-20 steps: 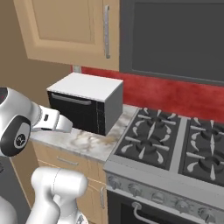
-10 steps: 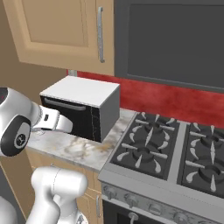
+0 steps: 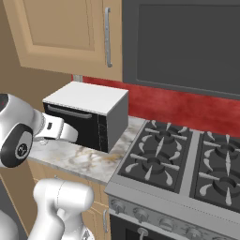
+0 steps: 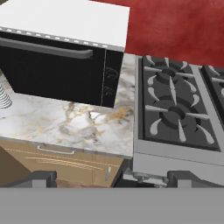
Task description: Take the bottled waters from the counter and place them in the freezer to freeze. Close the freezer door after placing the bottles.
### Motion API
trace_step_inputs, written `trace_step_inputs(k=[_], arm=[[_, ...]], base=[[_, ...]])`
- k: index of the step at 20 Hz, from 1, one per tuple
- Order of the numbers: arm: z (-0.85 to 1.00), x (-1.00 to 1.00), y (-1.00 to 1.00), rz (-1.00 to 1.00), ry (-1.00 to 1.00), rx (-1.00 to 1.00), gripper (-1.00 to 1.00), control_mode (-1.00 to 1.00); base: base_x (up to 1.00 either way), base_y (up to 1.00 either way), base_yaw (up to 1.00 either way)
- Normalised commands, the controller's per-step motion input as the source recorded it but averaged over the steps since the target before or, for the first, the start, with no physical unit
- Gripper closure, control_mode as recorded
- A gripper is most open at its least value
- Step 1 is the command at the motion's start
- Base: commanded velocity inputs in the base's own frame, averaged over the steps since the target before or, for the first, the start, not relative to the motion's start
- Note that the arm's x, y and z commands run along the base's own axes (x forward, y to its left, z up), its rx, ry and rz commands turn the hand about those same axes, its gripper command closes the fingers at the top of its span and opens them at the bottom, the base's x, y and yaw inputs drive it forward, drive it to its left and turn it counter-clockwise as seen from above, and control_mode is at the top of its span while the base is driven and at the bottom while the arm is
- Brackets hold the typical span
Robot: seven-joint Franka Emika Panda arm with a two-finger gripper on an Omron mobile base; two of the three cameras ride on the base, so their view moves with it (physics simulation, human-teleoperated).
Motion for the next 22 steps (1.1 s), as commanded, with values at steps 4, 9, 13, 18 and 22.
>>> trace_step_inputs(k=[4,9,13,18,22], arm=[[0.00,0.00,0.00,0.00,0.00,0.00,-1.00,1.00],[0.00,0.06,0.00,0.00,0.00,0.00,-1.00,-1.00],[0.00,0.12,0.11,0.00,-0.10,0.00,-1.00,-1.00],[-0.01,0.02,0.32,0.00,-0.10,0.01,-1.00,-1.00],[-0.04,0.00,0.47,0.00,-0.05,0.00,-1.00,-1.00]], base=[[0.05,0.13,0.00],[0.06,0.11,0.00],[0.00,0.00,0.00],[0.00,0.00,0.00],[0.00,0.00,0.00]])
